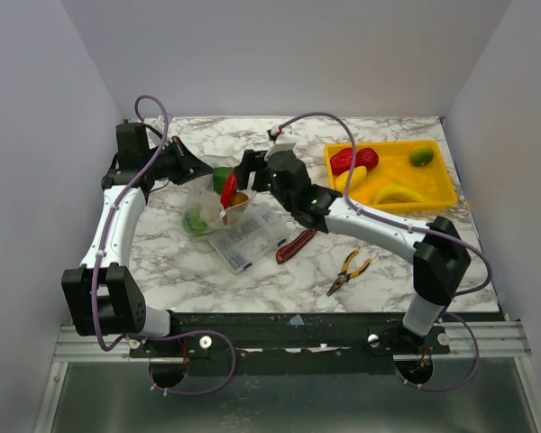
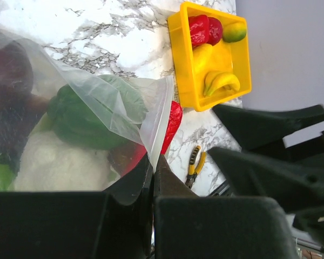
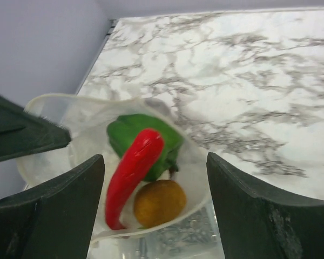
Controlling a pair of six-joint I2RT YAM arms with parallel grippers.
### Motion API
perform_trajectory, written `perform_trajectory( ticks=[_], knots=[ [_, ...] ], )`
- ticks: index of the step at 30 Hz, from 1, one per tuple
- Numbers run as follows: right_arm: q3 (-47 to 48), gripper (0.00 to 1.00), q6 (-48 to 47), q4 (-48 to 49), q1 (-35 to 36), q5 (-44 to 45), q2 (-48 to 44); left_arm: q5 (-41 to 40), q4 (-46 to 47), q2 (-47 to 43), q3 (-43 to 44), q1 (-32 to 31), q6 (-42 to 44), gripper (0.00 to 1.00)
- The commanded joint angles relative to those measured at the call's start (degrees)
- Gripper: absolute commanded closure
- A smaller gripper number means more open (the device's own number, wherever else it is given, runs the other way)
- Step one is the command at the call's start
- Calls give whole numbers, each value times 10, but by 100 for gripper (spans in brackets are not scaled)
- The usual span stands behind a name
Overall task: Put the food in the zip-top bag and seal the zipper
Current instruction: Place the fake vegetable in the zipper food storage bag, then adjust the zipper food storage bag at the center of the board.
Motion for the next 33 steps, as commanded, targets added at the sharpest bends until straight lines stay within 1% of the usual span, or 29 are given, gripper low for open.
perform_trajectory(
  ticks=[1, 3, 7, 12, 15, 20, 25, 28, 32, 33],
  knots=[
    [-24, 21, -31, -110, -70, -59, -42, 8, 2, -15, 5, -1, 6, 100],
    [-31, 22, -35, -110, -98, -120, -41, 5, 1, -15, 5, -2, 7, 100],
    [-22, 25, -74, -93, -105, -192, -10, -1, -3, -16, 6, -1, 12, 100],
    [-14, 30, -63, -62, -104, -241, 25, -6, -6, -14, 7, -2, 15, 100],
    [-22, 34, -46, -55, -104, -243, 32, -5, -6, -14, 7, -2, 14, 100],
    [-51, 42, -20, -22, -104, -277, 39, 1, -3, -10, 7, -2, 11, 100],
    [-25, 55, 6, 6, -105, -282, 75, 0, -4, -12, 8, -3, 12, 100],
    [32, 73, 33, -13, -101, -286, 114, -8, -11, -9, 16, -2, 17, 100],
    [118, 99, 40, -47, -90, -249, 136, -40, -31, -7, 35, -2, 21, 100],
    [135, 100, 40, -51, -90, -236, 135, -53, -34, -8, 41, -2, 19, 100]
  ],
)
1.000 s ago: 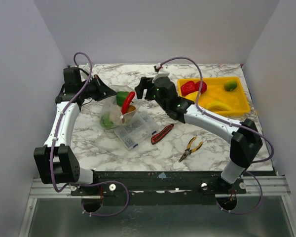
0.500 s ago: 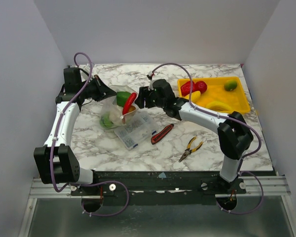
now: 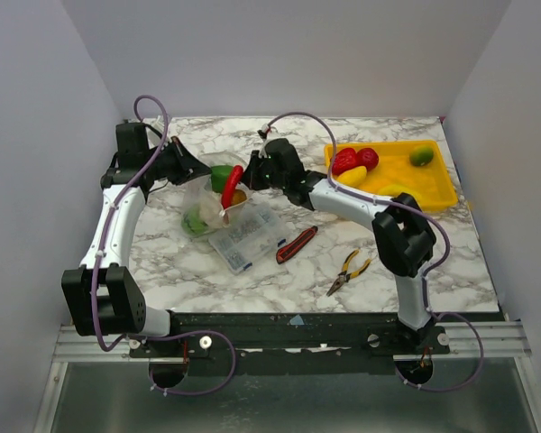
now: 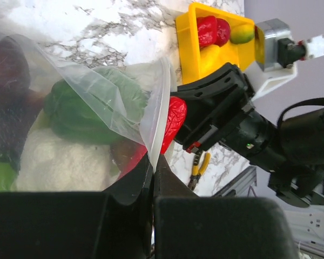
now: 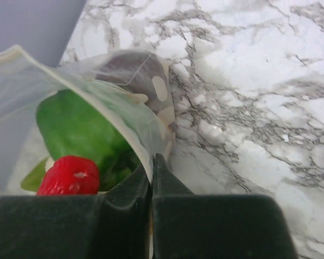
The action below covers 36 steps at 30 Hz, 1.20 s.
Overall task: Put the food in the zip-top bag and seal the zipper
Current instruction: Adjust the zipper food storage bag at the center of the board.
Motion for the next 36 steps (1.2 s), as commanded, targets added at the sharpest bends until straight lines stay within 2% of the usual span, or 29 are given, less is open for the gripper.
perform_trajectory(
  ticks=[1, 6, 10, 13, 20, 24, 30, 36],
  knots=[
    [97, 100, 12, -21, 10, 35, 3, -51, -20, -9, 45, -1, 0, 100],
    [214, 100, -55, -50, 10, 131, 12, -68, -8, -1, 110, 2, -60, 100],
    [254, 100, -100, -50, 3, 172, 1, -30, 35, 35, 166, 1, -133, 100],
    [230, 100, -106, -33, -10, 173, -16, -12, 74, 60, 164, -10, -173, 100],
    [50, 100, -153, 80, -26, 194, -40, -31, 132, 144, 82, -75, -200, 100],
    [47, 100, -165, 62, -41, 195, -25, -33, 136, 192, 95, -88, -217, 100],
    [90, 100, -167, 28, -47, 131, -47, -67, 98, 166, 176, -124, -216, 100],
    [46, 100, -155, 76, -47, 118, -80, -111, 78, 171, 178, -140, -199, 100]
  ],
)
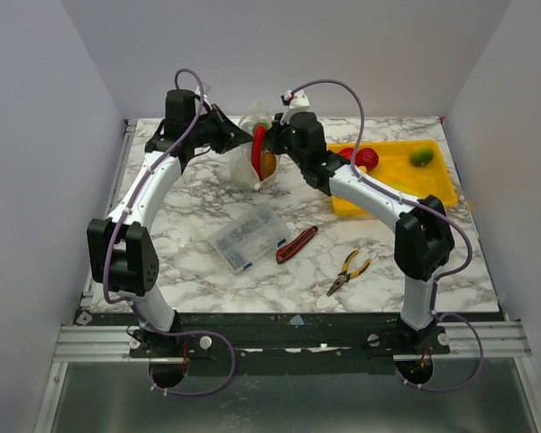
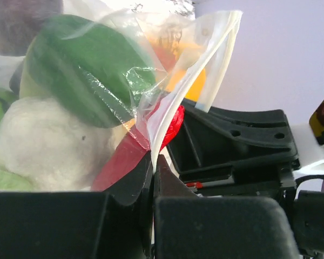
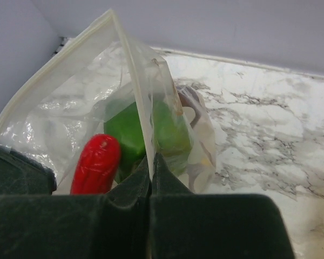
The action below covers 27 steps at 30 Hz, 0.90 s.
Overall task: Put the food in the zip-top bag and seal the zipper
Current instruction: Adjust the zipper food storage bag at the center of the board.
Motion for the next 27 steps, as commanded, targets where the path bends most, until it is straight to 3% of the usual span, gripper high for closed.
perform_trajectory(
  ticks=[1, 6, 12, 17, 22, 27],
  knots=[
    [-16, 100, 2, 55, 0, -25, -32, -36, -23, 2, -2, -2, 9, 100],
    [-20, 100, -6, 39, -2, -18, -3, -51, -56, 14, -14, 2, 27, 100],
    [3, 100, -9, 19, -2, -22, -36, -51, -63, -30, 21, -5, 33, 100],
    [-36, 100, 1, 52, -2, -38, -57, -30, -63, 1, 3, -1, 35, 100],
    [-40, 100, 3, 15, -4, -18, -42, -17, -21, -11, -49, -1, 15, 100],
    [-63, 100, -3, 19, -4, -131, -74, -29, 24, -53, -85, -1, -20, 100]
  ],
)
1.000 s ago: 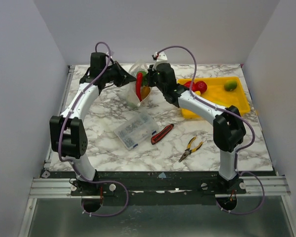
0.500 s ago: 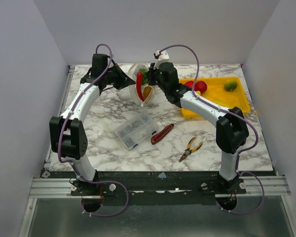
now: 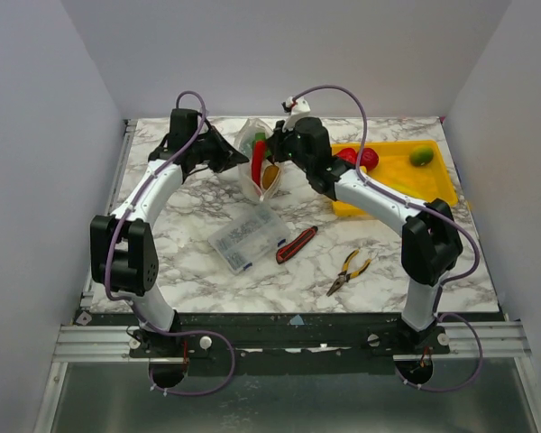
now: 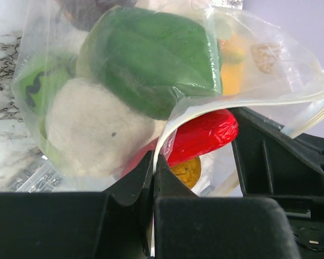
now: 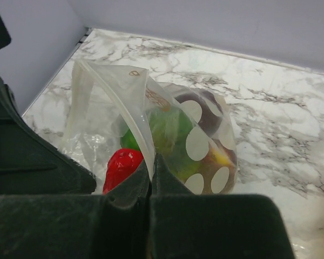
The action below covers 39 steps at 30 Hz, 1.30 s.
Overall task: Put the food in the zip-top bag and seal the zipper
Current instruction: Adjust the zipper food storage bag at the center of the board.
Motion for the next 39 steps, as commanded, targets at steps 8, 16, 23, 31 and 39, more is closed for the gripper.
perform_trajectory(
  ticks=[8, 16, 23, 31, 39],
  knots=[
    [52, 100, 6, -61, -1, -113, -12, 0, 142, -94, -102, -1, -102, 100],
    [197, 100, -9, -129, -1, -89, 24, -27, 62, -151, -58, -1, -44, 100],
    [239, 100, -2, -134, 0, -160, 106, 20, 139, -117, -158, 3, -119, 100],
    [258, 99, 15, -174, 18, -251, 109, -24, 216, -179, -247, 8, -185, 100],
    [285, 88, -9, -203, 26, -285, 107, -33, 282, -256, -314, 20, -278, 100]
  ],
)
